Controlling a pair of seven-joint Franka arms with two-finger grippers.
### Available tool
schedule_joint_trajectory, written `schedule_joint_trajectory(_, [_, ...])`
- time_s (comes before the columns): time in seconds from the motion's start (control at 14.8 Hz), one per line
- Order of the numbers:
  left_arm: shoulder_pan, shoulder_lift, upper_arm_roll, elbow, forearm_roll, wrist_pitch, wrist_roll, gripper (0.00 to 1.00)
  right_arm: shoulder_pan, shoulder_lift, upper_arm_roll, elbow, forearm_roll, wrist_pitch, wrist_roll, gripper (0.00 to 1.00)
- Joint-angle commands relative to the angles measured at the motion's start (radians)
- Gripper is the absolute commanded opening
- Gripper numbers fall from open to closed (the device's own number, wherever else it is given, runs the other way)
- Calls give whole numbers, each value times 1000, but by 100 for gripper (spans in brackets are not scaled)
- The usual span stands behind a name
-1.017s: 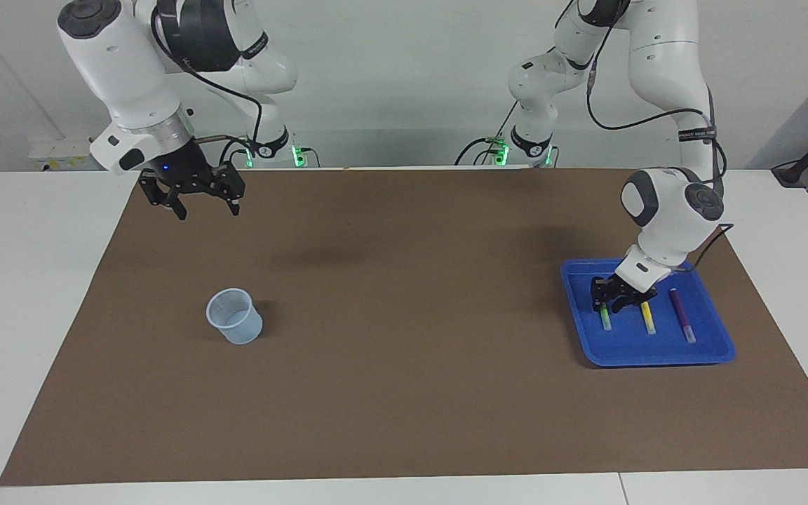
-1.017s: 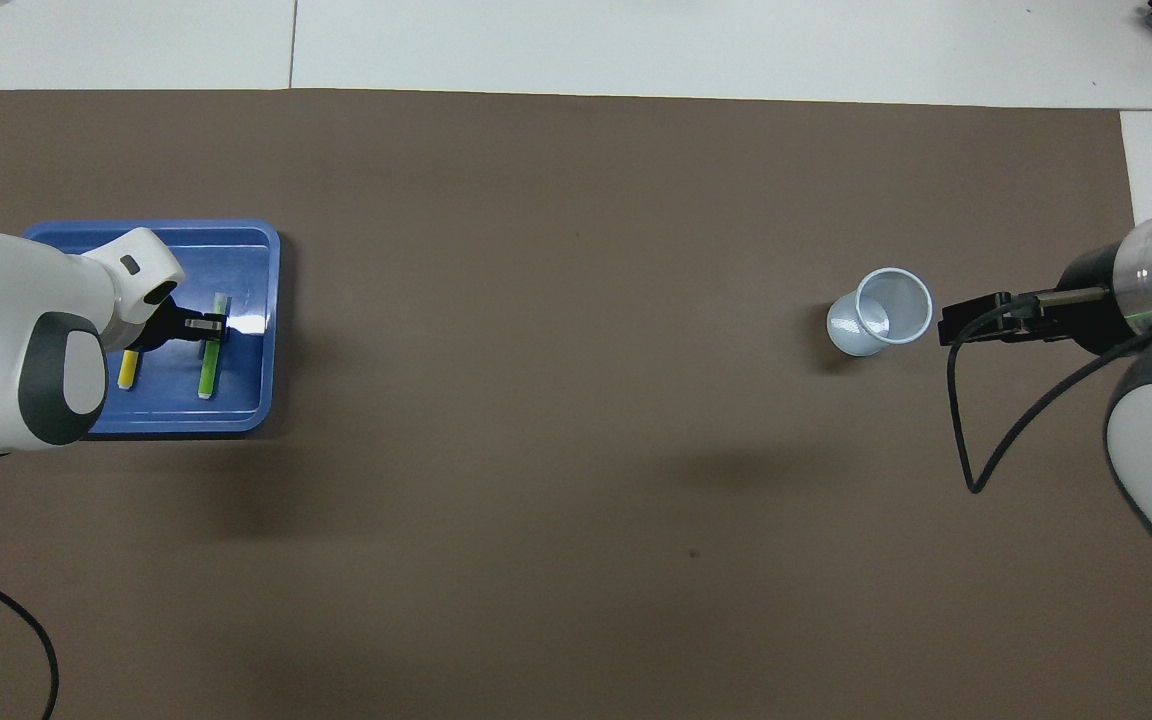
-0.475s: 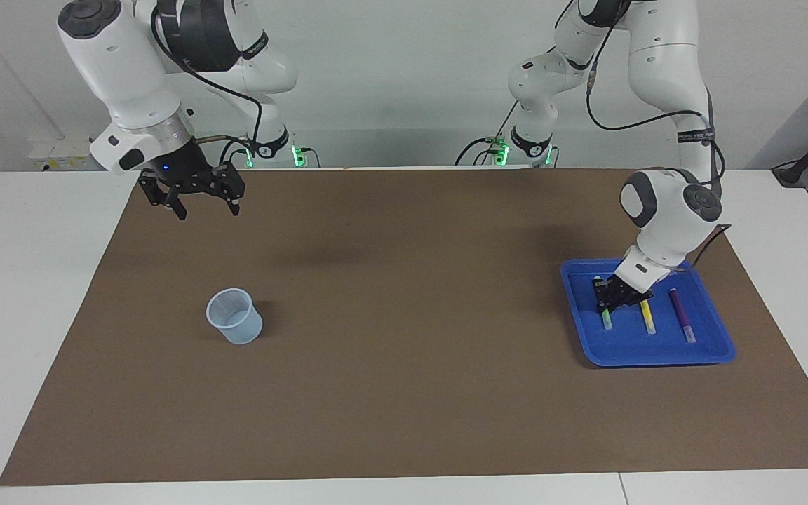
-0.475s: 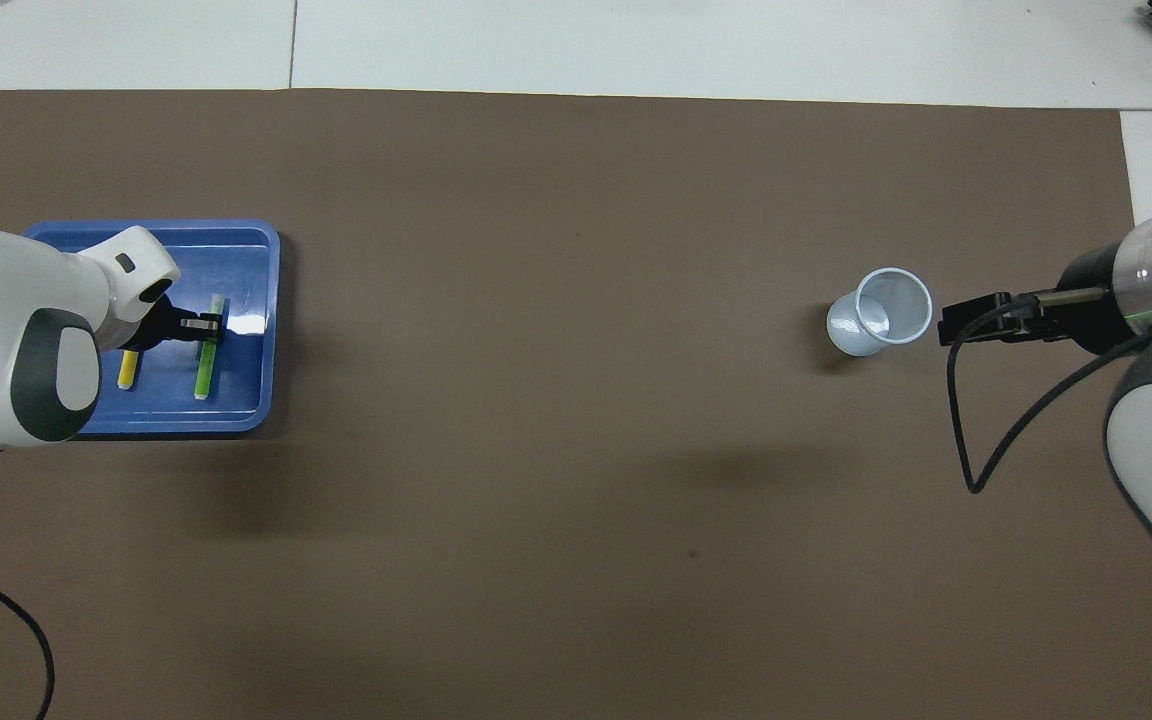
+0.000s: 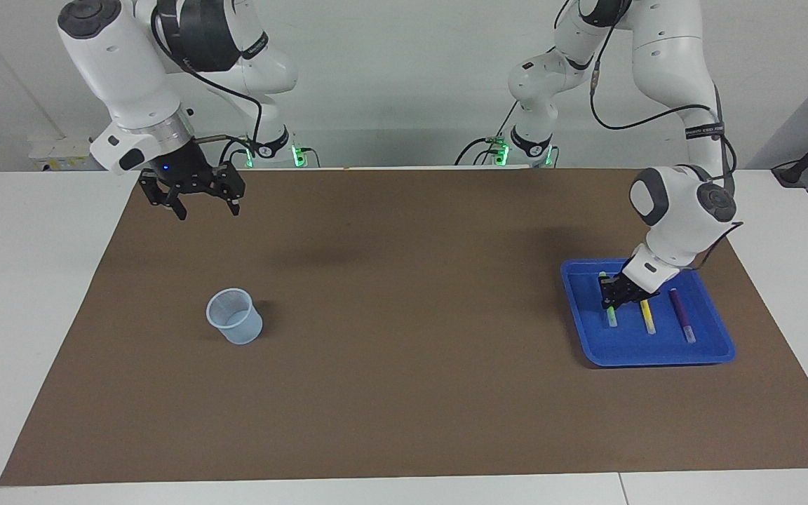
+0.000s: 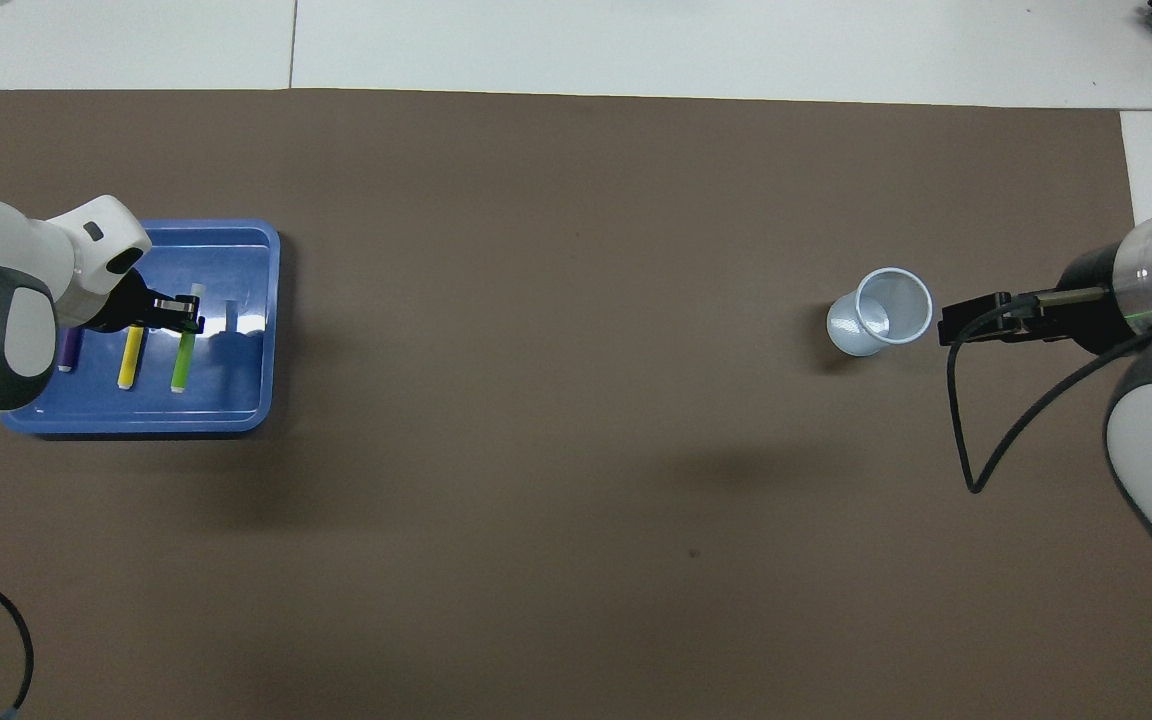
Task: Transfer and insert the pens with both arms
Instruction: 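Lift the green pen with the left gripper while the right gripper approaches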
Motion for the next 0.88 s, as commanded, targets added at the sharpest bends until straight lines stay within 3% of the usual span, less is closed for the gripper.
schedule_joint_trajectory(0.0, [-13,-21,1,4,-89,-107,-179,0,17,-28,3,-29,16,-7,-14,100])
schedule_joint_trajectory(0.34, [-49,-38,-17,3,-239,-173,-649,0,20,-28,14,-29,16,-22,15,100])
schedule_joint_trajectory(0.81, [-122,-58,-23,-10,-406,-187,-970,0,61,-33,17,-29,36,-38,125,100])
